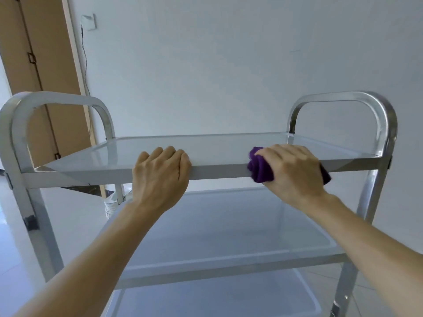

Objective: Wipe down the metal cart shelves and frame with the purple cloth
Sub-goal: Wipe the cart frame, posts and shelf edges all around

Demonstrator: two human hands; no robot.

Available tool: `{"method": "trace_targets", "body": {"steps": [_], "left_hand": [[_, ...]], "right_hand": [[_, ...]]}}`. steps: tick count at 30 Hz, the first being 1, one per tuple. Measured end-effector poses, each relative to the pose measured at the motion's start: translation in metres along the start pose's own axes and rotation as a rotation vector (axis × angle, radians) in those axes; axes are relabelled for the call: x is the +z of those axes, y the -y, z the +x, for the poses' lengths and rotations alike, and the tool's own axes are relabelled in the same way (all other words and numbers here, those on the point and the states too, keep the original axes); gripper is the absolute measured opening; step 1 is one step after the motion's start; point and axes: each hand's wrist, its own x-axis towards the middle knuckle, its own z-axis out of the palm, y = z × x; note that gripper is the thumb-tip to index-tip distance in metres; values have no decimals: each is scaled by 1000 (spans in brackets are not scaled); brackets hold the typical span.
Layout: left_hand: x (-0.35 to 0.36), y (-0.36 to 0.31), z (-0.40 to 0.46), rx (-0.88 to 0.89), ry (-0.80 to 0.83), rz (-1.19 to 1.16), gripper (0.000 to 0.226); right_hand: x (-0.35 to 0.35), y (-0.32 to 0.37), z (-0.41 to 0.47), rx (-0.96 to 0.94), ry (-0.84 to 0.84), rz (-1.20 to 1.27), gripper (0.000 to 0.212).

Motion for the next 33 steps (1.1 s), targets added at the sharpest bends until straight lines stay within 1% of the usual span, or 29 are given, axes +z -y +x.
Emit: {"method": "trace_targets", "body": {"steps": [4, 7, 10, 14, 16, 18, 20, 23, 27, 30, 32, 33], "left_hand": [[2, 0, -1, -29, -20, -2, 49], [5, 6, -2, -28, -67, -20, 53], [9, 15, -2, -7, -118, -54, 57], [13, 19, -2, 9, -178, -107, 55], [14, 16, -2, 3, -153, -106, 55], [13, 12, 0, -20, -92, -72, 54], [10, 8, 4, -64, -25, -67, 51], [4, -7, 17, -80, 48, -212, 47], [-8, -78, 31, 114, 75, -370, 33], [-11, -132, 38, 211, 164, -436, 36], [-6, -145, 33, 230, 223, -397, 39], [-2, -146, 27, 253, 207, -325, 42]], "right_hand": [[11, 62, 20, -82, 69, -1, 27], [14, 72, 25, -141, 109, 25, 36], [7, 41, 20, -184, 129, 49, 41], [-6, -41, -6, -81, 101, 2, 33], [-13, -80, -18, 0, 110, -36, 32], [-14, -99, -23, 51, 127, -55, 30], [-12, -100, -23, 61, 101, -59, 27], [-12, -92, -25, 59, 61, -48, 24], [-16, -77, -24, 59, 56, -65, 25], [-18, -66, -24, 62, 65, -73, 22], [-18, -61, -25, 45, 58, -73, 24], [-19, -61, -25, 17, 59, -68, 26]]}}
